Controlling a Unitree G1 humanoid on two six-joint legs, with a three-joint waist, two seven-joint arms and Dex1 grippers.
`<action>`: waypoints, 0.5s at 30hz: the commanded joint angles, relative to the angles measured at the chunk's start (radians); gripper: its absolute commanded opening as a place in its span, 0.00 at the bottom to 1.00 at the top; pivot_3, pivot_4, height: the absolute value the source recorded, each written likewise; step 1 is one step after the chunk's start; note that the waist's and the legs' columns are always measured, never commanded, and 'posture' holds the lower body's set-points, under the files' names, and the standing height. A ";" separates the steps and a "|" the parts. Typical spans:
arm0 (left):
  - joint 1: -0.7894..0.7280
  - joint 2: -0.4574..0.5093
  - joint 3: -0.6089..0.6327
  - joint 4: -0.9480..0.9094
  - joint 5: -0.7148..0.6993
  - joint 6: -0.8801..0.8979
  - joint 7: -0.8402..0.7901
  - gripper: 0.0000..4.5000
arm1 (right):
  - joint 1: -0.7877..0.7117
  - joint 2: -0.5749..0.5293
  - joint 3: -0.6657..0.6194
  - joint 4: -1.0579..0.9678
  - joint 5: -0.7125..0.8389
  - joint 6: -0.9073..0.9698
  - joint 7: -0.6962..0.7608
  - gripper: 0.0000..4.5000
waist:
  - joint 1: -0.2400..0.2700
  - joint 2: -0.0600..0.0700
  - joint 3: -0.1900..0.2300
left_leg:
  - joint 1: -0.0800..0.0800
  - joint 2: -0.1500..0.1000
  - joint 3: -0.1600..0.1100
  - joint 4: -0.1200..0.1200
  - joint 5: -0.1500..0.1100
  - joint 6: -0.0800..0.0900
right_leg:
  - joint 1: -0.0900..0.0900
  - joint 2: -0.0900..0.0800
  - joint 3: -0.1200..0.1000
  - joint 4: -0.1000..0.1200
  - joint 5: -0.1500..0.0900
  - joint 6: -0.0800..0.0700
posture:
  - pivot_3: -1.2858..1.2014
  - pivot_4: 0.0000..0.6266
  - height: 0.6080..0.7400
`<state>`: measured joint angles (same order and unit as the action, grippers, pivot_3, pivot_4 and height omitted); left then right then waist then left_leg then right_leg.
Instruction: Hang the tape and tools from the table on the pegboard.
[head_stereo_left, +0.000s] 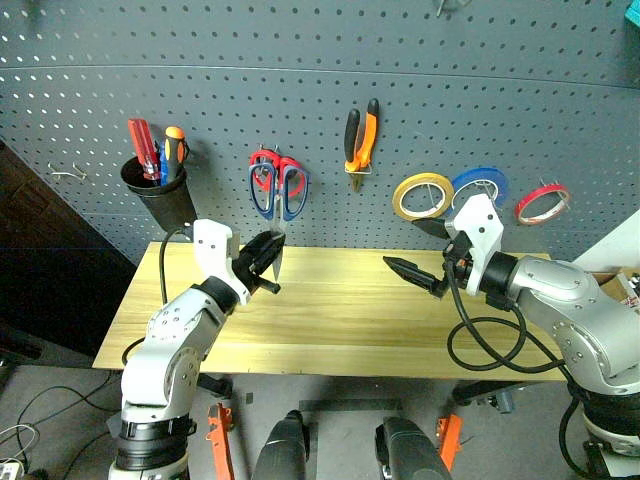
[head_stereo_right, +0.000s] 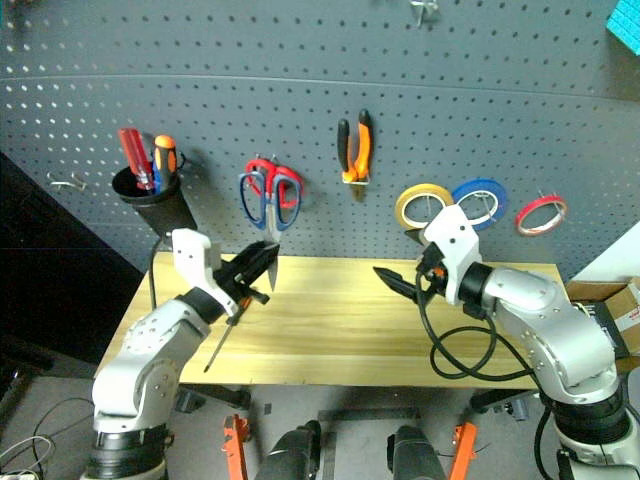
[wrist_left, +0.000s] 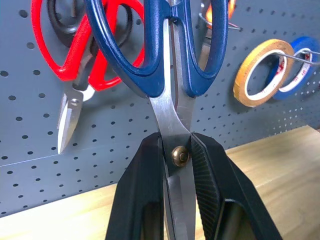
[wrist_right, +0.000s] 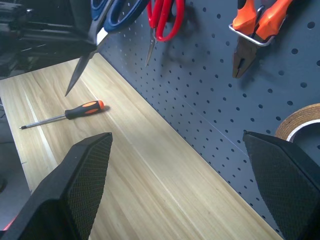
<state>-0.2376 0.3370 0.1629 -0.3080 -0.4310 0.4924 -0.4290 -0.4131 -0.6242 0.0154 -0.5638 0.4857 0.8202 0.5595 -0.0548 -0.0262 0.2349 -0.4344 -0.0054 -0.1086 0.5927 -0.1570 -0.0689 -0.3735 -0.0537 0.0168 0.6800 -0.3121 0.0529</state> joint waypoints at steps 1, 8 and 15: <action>-0.038 0.002 0.017 0.009 -0.004 -0.039 0.001 0.12 | -0.018 -0.002 -0.013 -0.024 -0.003 -0.002 -0.010 1.00 | -0.001 0.000 0.000 | 0.000 0.000 0.000 0.000 0.000 0.000 | 0.000 0.000 0.000 0.000 0.000 0.000 | 0.48 0.34 1.00; -0.087 -0.018 -0.008 0.114 0.026 -0.073 0.016 0.12 | -0.025 0.002 -0.005 -0.025 -0.004 -0.006 -0.016 1.00 | -0.001 0.000 0.000 | 0.000 0.000 0.000 0.000 0.000 0.000 | 0.000 0.000 0.000 0.000 0.000 0.000 | 0.48 0.34 1.00; -0.066 -0.003 -0.010 0.167 0.055 -0.090 0.005 0.51 | -0.021 0.014 -0.014 -0.065 0.023 0.004 -0.020 1.00 | -0.003 0.000 0.000 | 0.000 0.000 0.000 0.000 0.000 0.000 | 0.000 0.000 0.000 0.000 0.000 -0.001 | 0.47 0.35 1.00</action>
<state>-0.3221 0.3124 0.1443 -0.1145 -0.3958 0.4272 -0.4253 -0.4328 -0.6074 0.0210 -0.5803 0.4946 0.8219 0.5436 -0.0582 -0.0262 0.2350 -0.4345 -0.0054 -0.1086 0.5923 -0.1570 -0.0690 -0.3738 -0.0536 0.0169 0.6800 -0.3115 0.0520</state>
